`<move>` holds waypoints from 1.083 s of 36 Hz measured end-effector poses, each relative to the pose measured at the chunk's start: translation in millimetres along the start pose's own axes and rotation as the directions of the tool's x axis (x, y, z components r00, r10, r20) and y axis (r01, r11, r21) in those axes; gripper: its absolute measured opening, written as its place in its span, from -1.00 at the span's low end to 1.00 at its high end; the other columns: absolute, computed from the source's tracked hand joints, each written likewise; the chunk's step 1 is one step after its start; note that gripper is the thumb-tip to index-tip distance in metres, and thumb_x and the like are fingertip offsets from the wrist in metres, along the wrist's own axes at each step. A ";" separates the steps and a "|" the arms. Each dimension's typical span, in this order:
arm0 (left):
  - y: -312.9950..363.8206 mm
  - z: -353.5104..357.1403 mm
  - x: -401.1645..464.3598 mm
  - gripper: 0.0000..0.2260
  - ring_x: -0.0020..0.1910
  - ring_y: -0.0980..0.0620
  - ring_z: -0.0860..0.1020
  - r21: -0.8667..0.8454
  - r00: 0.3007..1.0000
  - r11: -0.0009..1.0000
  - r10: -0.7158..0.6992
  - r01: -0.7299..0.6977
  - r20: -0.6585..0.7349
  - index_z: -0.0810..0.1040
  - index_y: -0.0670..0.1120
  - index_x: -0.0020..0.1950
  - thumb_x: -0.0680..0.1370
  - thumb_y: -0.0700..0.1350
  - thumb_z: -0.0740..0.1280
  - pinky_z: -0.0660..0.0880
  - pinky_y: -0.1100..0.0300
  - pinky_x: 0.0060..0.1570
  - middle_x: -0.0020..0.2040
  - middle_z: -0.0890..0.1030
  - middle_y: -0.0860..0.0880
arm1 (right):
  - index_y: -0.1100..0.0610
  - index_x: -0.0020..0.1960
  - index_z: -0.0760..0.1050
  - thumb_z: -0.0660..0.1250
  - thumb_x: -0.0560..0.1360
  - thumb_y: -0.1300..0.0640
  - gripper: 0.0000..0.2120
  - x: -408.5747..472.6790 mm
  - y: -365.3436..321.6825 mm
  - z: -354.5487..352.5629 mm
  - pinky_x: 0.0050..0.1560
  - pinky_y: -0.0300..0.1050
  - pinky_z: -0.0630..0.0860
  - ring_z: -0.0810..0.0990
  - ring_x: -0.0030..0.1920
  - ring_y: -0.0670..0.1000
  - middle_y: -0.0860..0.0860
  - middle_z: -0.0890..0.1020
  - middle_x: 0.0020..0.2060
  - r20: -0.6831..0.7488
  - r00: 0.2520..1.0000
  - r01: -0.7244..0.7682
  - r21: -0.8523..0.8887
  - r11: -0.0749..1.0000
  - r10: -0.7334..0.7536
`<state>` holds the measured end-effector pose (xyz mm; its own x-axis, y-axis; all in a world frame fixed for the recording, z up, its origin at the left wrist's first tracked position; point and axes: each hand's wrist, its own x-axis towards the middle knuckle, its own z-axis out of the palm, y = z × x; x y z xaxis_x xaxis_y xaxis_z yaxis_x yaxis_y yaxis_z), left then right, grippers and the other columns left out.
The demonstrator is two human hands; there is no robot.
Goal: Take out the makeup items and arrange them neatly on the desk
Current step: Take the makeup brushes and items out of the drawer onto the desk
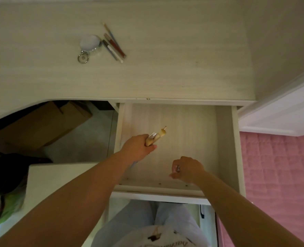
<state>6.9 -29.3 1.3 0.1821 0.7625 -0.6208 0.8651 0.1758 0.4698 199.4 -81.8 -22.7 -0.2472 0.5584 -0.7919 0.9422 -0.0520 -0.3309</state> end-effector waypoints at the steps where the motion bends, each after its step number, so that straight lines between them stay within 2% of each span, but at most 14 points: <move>1: -0.2 -2.0 -5.4 -0.79 -0.09 -0.06 0.59 -0.016 1.000 1.000 0.006 -0.006 0.002 0.49 -0.09 -0.01 0.54 0.06 0.29 0.48 0.05 -0.01 -0.10 0.63 -0.09 | -0.05 0.07 0.52 0.30 0.45 -0.20 -0.70 -4.2 1.2 1.6 0.15 -0.07 0.48 0.52 0.10 0.04 0.00 0.50 0.10 0.000 1.000 -0.005 0.005 1.000 0.005; 8: -8.1 -6.1 -25.9 -0.83 -0.21 0.06 0.54 -0.125 0.998 0.992 0.012 -0.020 -0.061 0.47 -0.05 -0.02 0.55 0.04 0.29 0.39 0.21 -0.21 -0.25 0.55 0.05 | -0.05 0.12 0.53 0.32 0.46 -0.16 -0.69 -22.8 -0.5 5.9 0.07 -0.15 0.45 0.54 0.11 0.03 -0.01 0.51 0.10 -0.104 0.992 -0.053 0.119 0.992 0.065; 11: -11.0 -9.6 -32.9 -0.79 -0.25 0.08 0.59 -0.234 0.997 0.972 -0.002 -0.015 -0.071 0.49 -0.11 0.05 0.56 0.01 0.30 0.46 0.19 -0.16 -0.17 0.59 -0.01 | -0.04 0.14 0.51 0.32 0.47 -0.14 -0.69 -27.5 -8.2 3.2 0.02 -0.19 0.45 0.55 0.08 0.01 -0.02 0.52 0.10 -0.183 0.980 -0.046 0.156 0.987 0.075; 14: -11.9 -16.4 -43.1 -0.88 -0.33 0.09 0.60 -0.376 0.997 0.926 -0.016 -0.012 -0.072 0.45 -0.06 -0.06 0.56 -0.03 0.31 0.56 0.07 -0.08 -0.22 0.55 0.00 | -0.05 0.11 0.51 0.31 0.47 -0.15 -0.71 -30.7 -21.1 -4.3 0.02 -0.16 0.49 0.55 0.04 0.01 -0.02 0.52 0.09 -0.253 0.964 -0.035 0.176 0.984 0.080; 16: -11.7 -25.9 -48.6 -0.87 -0.40 0.10 0.56 -0.445 0.994 0.895 -0.040 -0.009 -0.100 0.40 -0.03 -0.14 0.56 -0.07 0.31 0.57 0.12 -0.17 -0.28 0.52 0.00 | -0.03 0.10 0.51 0.33 0.46 -0.15 -0.71 -31.0 -32.2 -14.0 0.01 -0.15 0.49 0.55 0.04 0.01 -0.02 0.53 0.08 -0.289 0.953 -0.022 0.225 0.974 0.088; 18: -11.4 -38.9 -51.7 -0.86 -0.46 0.16 0.52 -0.428 0.987 0.903 -0.042 -0.030 -0.157 0.39 -0.03 -0.16 0.56 -0.06 0.30 0.51 0.28 -0.36 -0.33 0.52 0.01 | 0.02 0.10 0.53 0.35 0.45 -0.11 -0.71 -32.0 -45.2 -27.5 -0.03 -0.17 0.46 0.54 0.02 0.01 -0.03 0.52 0.02 -0.320 0.942 0.007 0.310 0.951 0.097; 21: -10.8 -61.9 -53.4 -0.84 -0.45 0.16 0.49 -0.425 0.966 0.904 -0.062 -0.053 -0.252 0.41 -0.03 -0.18 0.55 -0.02 0.32 0.40 0.37 -0.44 -0.36 0.52 0.04 | 0.09 0.09 0.54 0.39 0.45 0.00 -0.74 -29.7 -65.5 -49.8 -0.12 -0.21 0.39 0.50 -0.08 -0.02 -0.04 0.50 -0.08 -0.375 0.922 0.093 0.446 0.890 0.092; 24: -9.3 -85.6 -51.2 -0.79 -0.43 0.14 0.44 -0.498 0.938 0.865 -0.123 -0.058 -0.323 0.40 -0.03 -0.24 0.54 -0.01 0.33 0.35 0.47 -0.52 -0.36 0.50 0.03 | 0.10 0.11 0.53 0.36 0.45 0.14 -0.77 -20.7 -85.5 -74.6 -0.22 -0.24 0.39 0.48 -0.10 -0.02 -0.02 0.49 -0.06 -0.399 0.911 0.164 0.577 0.800 0.101; 26: -9.8 -101.1 -48.2 -0.79 -0.41 0.11 0.44 -0.539 0.926 0.842 -0.175 -0.036 -0.335 0.42 -0.06 -0.22 0.55 0.00 0.32 0.40 0.38 -0.44 -0.34 0.49 0.01 | 0.08 0.11 0.50 0.33 0.45 0.19 -0.77 -12.7 -99.9 -91.5 -0.17 -0.20 0.43 0.48 -0.08 0.01 -0.01 0.47 0.00 -0.390 0.915 0.198 0.660 0.724 0.105; 28: -12.6 -116.6 -41.4 -0.82 -0.33 0.01 0.48 -0.564 0.911 0.826 -0.238 0.006 -0.338 0.46 -0.10 -0.12 0.55 0.00 0.30 0.44 0.19 -0.30 -0.28 0.52 -0.05 | 0.10 0.16 0.48 0.29 0.47 0.22 -0.73 -4.3 -114.5 -108.4 -0.12 -0.15 0.45 0.48 -0.09 0.01 0.03 0.46 0.05 -0.380 0.919 0.226 0.727 0.649 0.106; 32: -20.6 -147.2 -28.2 -0.86 -0.31 -0.03 0.47 -0.686 0.884 0.725 -0.359 0.063 -0.299 0.46 -0.15 -0.02 0.57 -0.07 0.22 0.43 0.10 -0.23 -0.23 0.53 -0.09 | 0.17 0.32 0.40 0.23 0.51 0.28 -0.63 16.9 -146.8 -141.2 -0.24 -0.19 0.51 0.52 -0.23 -0.02 0.15 0.50 0.12 -0.341 0.936 0.245 0.812 0.530 0.090; 35: -30.4 -164.3 -23.0 -0.90 -0.36 0.03 0.44 -0.790 0.885 0.610 -0.401 0.063 -0.239 0.44 -0.14 -0.06 0.58 -0.13 0.20 0.43 0.13 -0.30 -0.29 0.50 -0.06 | 0.16 0.39 0.31 0.24 0.52 0.32 -0.55 30.7 -171.9 -156.5 -0.12 -0.10 0.56 0.58 -0.07 0.08 0.18 0.45 0.29 -0.286 0.957 0.235 0.861 0.451 0.049; 37: -38.9 -174.5 -16.3 -0.88 -0.40 0.03 0.41 -0.800 0.892 0.598 -0.392 0.060 -0.226 0.43 -0.13 -0.14 0.59 -0.15 0.20 0.41 0.12 -0.31 -0.33 0.48 -0.06 | 0.16 0.40 0.30 0.25 0.51 0.34 -0.53 39.4 -187.9 -164.4 -0.02 -0.05 0.56 0.58 0.08 0.14 0.18 0.46 0.28 -0.270 0.962 0.234 0.868 0.437 0.022; 39: -48.6 -184.4 -6.2 -0.83 -0.42 0.02 0.40 -0.809 0.890 0.586 -0.393 0.049 -0.231 0.43 -0.13 -0.20 0.59 -0.15 0.22 0.40 0.12 -0.32 -0.35 0.47 -0.06 | 0.17 0.34 0.36 0.26 0.50 0.37 -0.57 50.3 -204.5 -173.5 -0.05 -0.06 0.57 0.58 0.07 0.14 0.18 0.50 0.23 -0.267 0.964 0.241 0.871 0.428 0.001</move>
<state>-122.4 72.1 98.1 -0.2858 0.7535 -0.5920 0.1381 0.6437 0.7527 33.5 100.6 94.2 -0.1770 0.7590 -0.6266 0.1474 -0.6090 -0.7793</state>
